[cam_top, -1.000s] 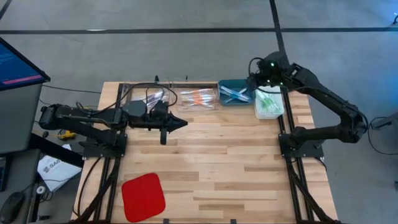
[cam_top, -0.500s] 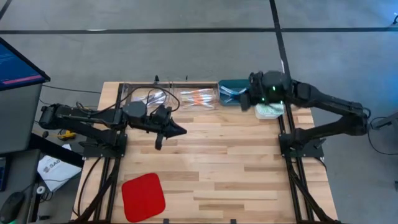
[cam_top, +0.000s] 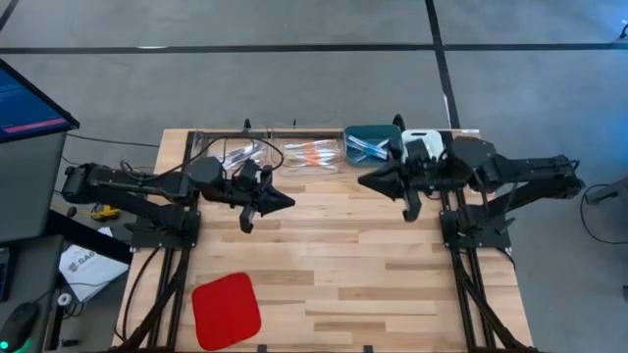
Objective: Pick & Place Toothbrushes
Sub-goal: Return to Home position
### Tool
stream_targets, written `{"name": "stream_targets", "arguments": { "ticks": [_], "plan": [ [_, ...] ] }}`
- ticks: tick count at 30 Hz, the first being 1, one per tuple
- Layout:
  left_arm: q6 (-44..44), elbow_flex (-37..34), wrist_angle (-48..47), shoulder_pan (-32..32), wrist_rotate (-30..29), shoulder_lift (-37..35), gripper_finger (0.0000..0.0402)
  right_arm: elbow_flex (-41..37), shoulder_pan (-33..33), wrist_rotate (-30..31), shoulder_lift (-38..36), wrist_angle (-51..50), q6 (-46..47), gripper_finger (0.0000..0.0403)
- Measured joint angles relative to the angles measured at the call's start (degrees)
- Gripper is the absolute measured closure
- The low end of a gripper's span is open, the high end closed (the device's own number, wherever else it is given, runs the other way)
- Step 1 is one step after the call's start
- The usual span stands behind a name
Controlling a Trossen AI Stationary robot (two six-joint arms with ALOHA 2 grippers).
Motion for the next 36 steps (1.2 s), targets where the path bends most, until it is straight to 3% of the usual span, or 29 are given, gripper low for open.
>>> {"name": "stream_targets", "arguments": {
  "ticks": [5, 13, 19, 36],
  "plan": [
    [0.4, 0.0, 3.1, 0.0, -0.5, 0.0, 0.0401, -1.6, 2.7, 2.4, -3.4, -7.8, -3.5, 0.0395],
    [0.4, 0.0, 3.6, 0.0, -4.6, 0.0, 0.0401, -10.3, 3.2, 4.5, -14.7, -14.1, -6.6, 0.0394],
    [0.0, 0.0, 4.0, 0.0, -10.5, 0.0, 0.0401, -19.8, 2.9, 4.5, -25.5, -14.0, -9.7, 0.0393],
    [0.1, 0.0, 4.3, -0.2, -14.6, 0.0, 0.0401, -43.3, -0.9, 4.2, -60.8, -17.2, -10.0, 0.0394]
  ]
}}
